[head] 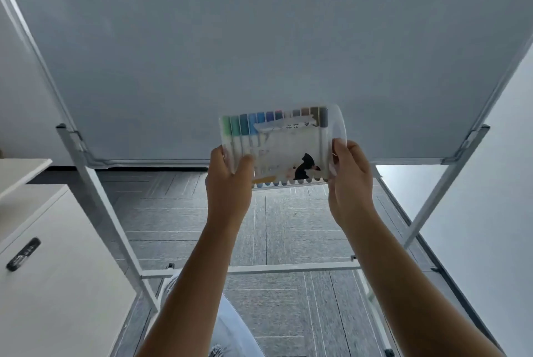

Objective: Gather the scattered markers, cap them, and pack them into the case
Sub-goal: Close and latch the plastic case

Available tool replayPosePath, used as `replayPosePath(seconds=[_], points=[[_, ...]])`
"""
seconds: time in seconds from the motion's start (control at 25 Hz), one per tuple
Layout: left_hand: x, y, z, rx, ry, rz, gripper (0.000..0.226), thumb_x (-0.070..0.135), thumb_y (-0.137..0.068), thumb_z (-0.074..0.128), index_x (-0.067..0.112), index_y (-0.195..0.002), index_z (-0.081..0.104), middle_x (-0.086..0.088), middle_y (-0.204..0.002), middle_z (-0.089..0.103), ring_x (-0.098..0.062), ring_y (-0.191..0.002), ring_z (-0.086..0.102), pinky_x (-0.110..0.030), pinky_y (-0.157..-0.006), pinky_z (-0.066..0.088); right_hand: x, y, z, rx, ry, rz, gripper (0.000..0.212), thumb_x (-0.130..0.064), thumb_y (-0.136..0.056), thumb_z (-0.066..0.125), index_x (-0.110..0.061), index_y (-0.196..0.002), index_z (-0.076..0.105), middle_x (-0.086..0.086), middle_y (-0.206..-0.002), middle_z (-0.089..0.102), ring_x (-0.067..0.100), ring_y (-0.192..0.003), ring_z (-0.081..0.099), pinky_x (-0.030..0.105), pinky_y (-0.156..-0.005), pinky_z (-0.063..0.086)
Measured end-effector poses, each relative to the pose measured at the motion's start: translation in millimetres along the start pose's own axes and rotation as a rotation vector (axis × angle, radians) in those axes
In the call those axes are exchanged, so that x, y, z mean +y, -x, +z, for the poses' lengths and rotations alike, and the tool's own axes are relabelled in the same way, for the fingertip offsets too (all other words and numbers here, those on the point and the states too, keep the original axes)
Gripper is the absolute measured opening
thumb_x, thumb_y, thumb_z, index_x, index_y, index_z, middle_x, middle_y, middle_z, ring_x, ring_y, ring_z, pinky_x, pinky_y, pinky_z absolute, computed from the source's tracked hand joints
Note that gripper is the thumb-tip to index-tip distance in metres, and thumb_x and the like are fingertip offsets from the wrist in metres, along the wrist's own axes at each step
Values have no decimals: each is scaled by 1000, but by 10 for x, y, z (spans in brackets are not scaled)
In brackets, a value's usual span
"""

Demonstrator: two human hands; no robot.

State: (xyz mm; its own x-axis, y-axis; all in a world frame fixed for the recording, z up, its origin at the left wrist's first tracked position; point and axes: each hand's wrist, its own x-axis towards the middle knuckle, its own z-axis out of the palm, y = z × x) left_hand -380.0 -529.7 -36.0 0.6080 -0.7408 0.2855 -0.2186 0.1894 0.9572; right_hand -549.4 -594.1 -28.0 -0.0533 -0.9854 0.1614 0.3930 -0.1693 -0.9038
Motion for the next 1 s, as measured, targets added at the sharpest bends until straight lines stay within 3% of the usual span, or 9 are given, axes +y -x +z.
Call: replayPosePath(seconds=[0.16, 0.24, 0.36, 0.48, 0.6, 0.64, 0.72, 0.84, 1.0], points=[[-123, -87, 575, -61, -47, 94, 30, 38, -93, 63, 18, -115, 63, 1, -105, 70, -15, -97, 69, -21, -68, 58, -45, -349, -635, -3, 137, -71, 25, -26, -107, 53, -8, -110, 70, 0, -95, 65, 22, -98, 61, 43, -93, 54], [-206, -141, 784, -60, -106, 147, 37, 50, -90, 61, 21, -113, 65, 1, -103, 69, -16, -96, 67, -29, -73, 60, -48, -504, -838, 44, 318, -125, 28, -33, -106, 54, -14, -114, 74, 5, -93, 65, 22, -91, 60, 43, -87, 54], [-300, -199, 1021, -32, -171, 196, 31, 44, -92, 66, 20, -111, 67, 1, -98, 67, -16, -91, 65, -30, -74, 59, -34, -722, -1002, 77, 456, -191, 25, -32, -107, 54, -22, -107, 77, 21, -81, 56, 21, -74, 45, 35, -69, 36], [-349, -266, 1145, 9, -199, 231, 34, 43, -92, 68, 18, -115, 67, 3, -100, 70, -13, -90, 68, -30, -73, 61, -11, -926, -1068, 26, 547, -240, 28, -29, -107, 52, -11, -108, 75, 35, -83, 56, 24, -71, 43, 34, -66, 32], [-385, -280, 1229, 65, -176, 267, 39, 38, -92, 71, 15, -122, 63, 4, -108, 71, -11, -92, 69, -25, -75, 60, 21, -1083, -1078, 85, 572, -250, 18, -26, -103, 57, -17, -110, 71, 19, -86, 67, 18, -69, 58, 35, -62, 50], [-410, -277, 1256, 81, -162, 277, 41, 36, -92, 72, 15, -124, 60, 4, -110, 70, -12, -93, 69, -27, -77, 60, 43, -1110, -1091, 119, 563, -251, 15, -25, -101, 60, -17, -111, 68, 4, -89, 72, 12, -74, 66, 35, -69, 60], [-474, -265, 1300, 98, -161, 303, 45, 36, -92, 72, 14, -128, 57, 2, -114, 69, -14, -96, 69, -34, -79, 61, 125, -1141, -1143, 155, 565, -244, 14, -25, -99, 64, -16, -109, 66, -8, -97, 74, 11, -89, 72, 40, -82, 64], [-543, -224, 1356, 107, -174, 341, 49, 38, -94, 69, 13, -133, 54, 0, -118, 65, -18, -99, 67, -38, -79, 61, 229, -1156, -1226, 140, 550, -231, 15, -29, -100, 64, -15, -105, 67, -3, -96, 75, 20, -90, 73, 50, -81, 63], [-603, -215, 1376, 140, -193, 392, 53, 39, -95, 69, 11, -136, 51, -4, -123, 57, -20, -104, 64, -36, -80, 61, 276, -1151, -1253, 153, 565, -277, 10, -26, -101, 64, -16, -101, 66, -3, -94, 75, 14, -87, 72, 36, -81, 63]])
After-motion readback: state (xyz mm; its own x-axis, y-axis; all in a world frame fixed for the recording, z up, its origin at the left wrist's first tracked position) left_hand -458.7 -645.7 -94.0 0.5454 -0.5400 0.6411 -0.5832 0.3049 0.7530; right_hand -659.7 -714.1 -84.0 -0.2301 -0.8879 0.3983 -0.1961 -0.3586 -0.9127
